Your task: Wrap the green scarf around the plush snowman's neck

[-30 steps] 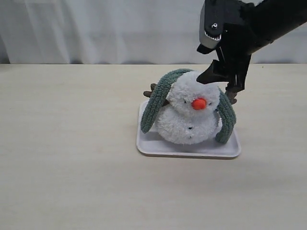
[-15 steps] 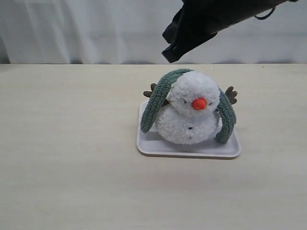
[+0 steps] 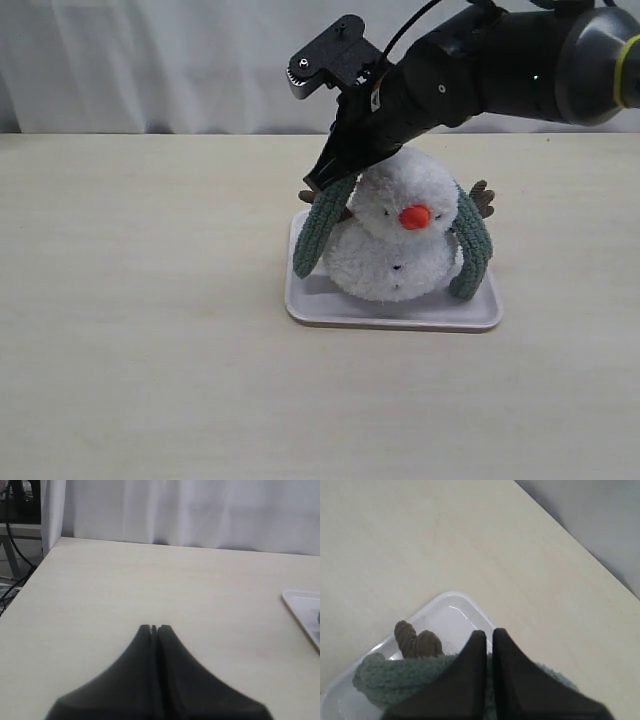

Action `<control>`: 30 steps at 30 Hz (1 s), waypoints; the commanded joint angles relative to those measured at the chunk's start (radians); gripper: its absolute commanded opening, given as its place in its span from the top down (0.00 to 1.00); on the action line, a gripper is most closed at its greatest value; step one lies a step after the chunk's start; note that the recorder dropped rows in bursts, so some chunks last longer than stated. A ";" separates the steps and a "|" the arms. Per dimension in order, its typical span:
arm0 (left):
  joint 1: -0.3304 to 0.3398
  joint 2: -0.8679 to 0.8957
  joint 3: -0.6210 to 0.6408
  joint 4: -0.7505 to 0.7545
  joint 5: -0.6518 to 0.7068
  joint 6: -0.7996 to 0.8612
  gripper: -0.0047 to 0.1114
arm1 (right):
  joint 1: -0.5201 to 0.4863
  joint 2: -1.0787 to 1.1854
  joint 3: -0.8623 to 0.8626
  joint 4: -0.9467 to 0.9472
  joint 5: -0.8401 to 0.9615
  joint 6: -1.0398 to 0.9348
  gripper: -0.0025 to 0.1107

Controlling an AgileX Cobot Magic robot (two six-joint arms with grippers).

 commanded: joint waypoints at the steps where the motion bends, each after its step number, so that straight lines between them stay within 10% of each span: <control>1: -0.001 -0.002 0.003 0.001 -0.012 0.000 0.96 | 0.001 0.002 -0.005 -0.007 0.024 0.006 0.94; 30: -0.001 -0.002 0.003 0.001 -0.012 0.000 0.96 | 0.001 0.042 -0.004 0.026 0.141 0.006 0.94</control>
